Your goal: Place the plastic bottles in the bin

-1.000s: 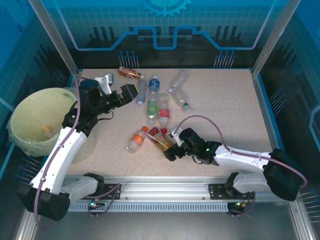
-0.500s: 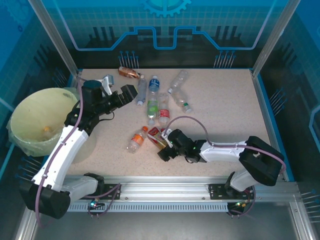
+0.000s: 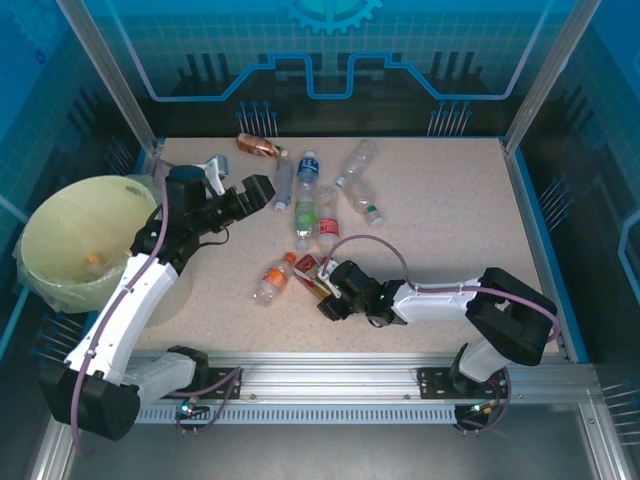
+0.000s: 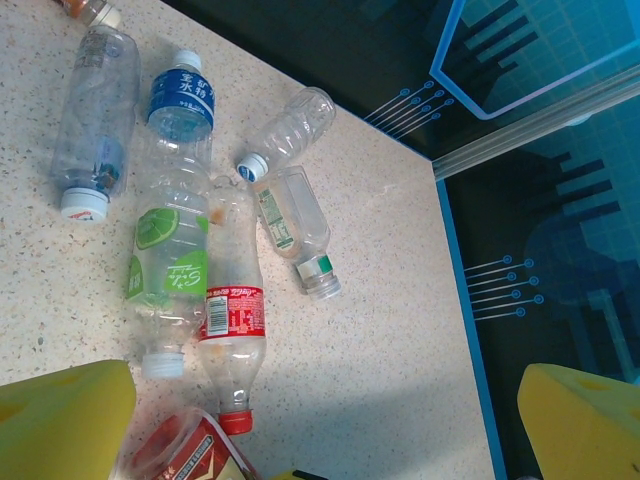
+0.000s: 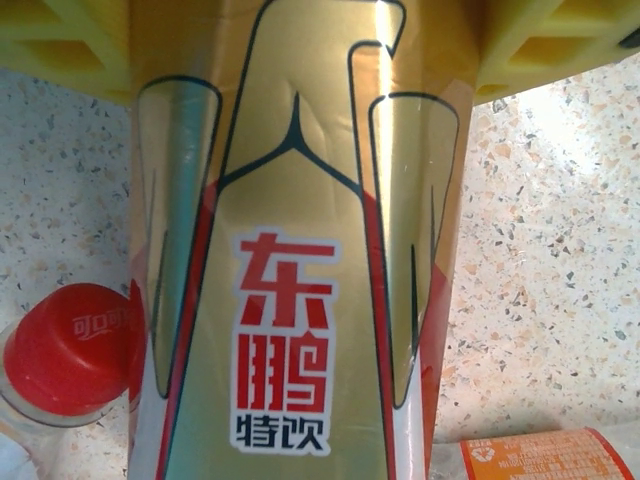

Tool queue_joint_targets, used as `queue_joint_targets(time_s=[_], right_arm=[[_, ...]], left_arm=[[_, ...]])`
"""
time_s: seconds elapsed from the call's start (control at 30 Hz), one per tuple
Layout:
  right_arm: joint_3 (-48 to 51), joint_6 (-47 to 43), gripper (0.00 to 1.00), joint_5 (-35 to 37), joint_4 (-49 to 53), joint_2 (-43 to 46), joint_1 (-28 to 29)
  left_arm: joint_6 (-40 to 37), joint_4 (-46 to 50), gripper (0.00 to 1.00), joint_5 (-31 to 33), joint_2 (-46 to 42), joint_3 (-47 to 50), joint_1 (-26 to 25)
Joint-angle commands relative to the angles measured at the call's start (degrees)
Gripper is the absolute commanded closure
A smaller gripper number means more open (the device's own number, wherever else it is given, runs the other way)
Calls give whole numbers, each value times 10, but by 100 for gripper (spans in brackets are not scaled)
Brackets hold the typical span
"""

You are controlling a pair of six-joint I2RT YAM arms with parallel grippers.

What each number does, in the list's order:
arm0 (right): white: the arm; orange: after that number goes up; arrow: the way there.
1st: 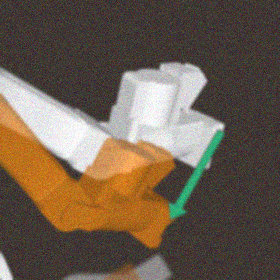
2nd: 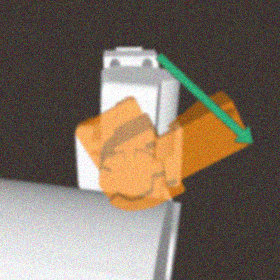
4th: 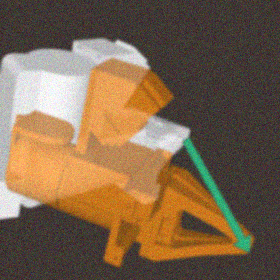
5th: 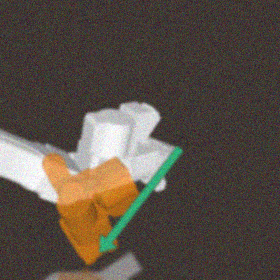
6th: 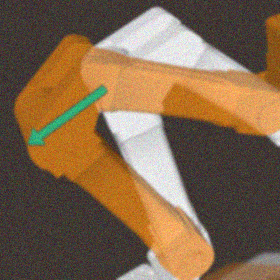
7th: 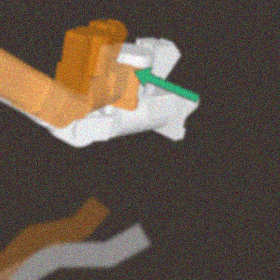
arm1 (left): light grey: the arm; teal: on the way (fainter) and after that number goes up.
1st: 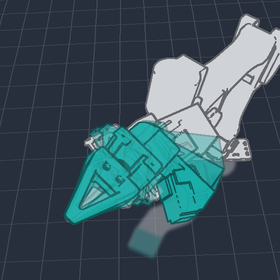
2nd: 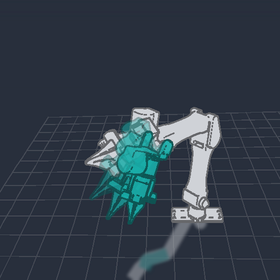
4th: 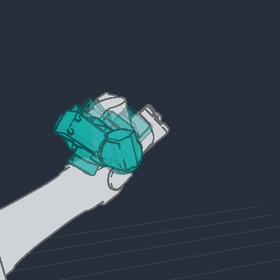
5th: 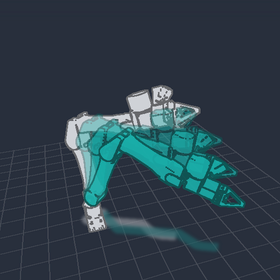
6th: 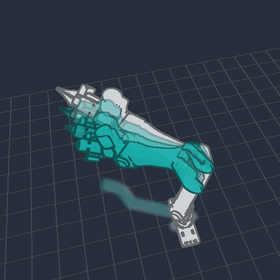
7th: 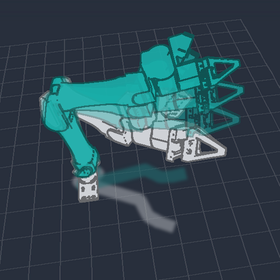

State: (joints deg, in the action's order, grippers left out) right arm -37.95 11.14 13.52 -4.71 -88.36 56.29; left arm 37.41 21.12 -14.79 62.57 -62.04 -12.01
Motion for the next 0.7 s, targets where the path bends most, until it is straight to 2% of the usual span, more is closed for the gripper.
queue_joint_targets(time_s=[0.0, 0.23, 0.4, 0.57, 0.67], right_arm=[[2, -7, 41, 7, -6, 34, 9], [19, -7, 48, 37, -21, 102, 9], [14, -1, 51, 41, -32, 158, 1], [2, 38, 51, 37, -49, 210, -25], [5, 60, 51, 27, -66, 227, -38]], left_arm=[[-6, 8, 1, -16, -9, 5, -4], [-26, 59, 1, -26, -13, 5, -4], [8, 3, 1, -23, -36, 53, -14], [10, -8, 1, 41, -39, 78, -55], [11, -51, 1, 27, -37, 94, -80]])
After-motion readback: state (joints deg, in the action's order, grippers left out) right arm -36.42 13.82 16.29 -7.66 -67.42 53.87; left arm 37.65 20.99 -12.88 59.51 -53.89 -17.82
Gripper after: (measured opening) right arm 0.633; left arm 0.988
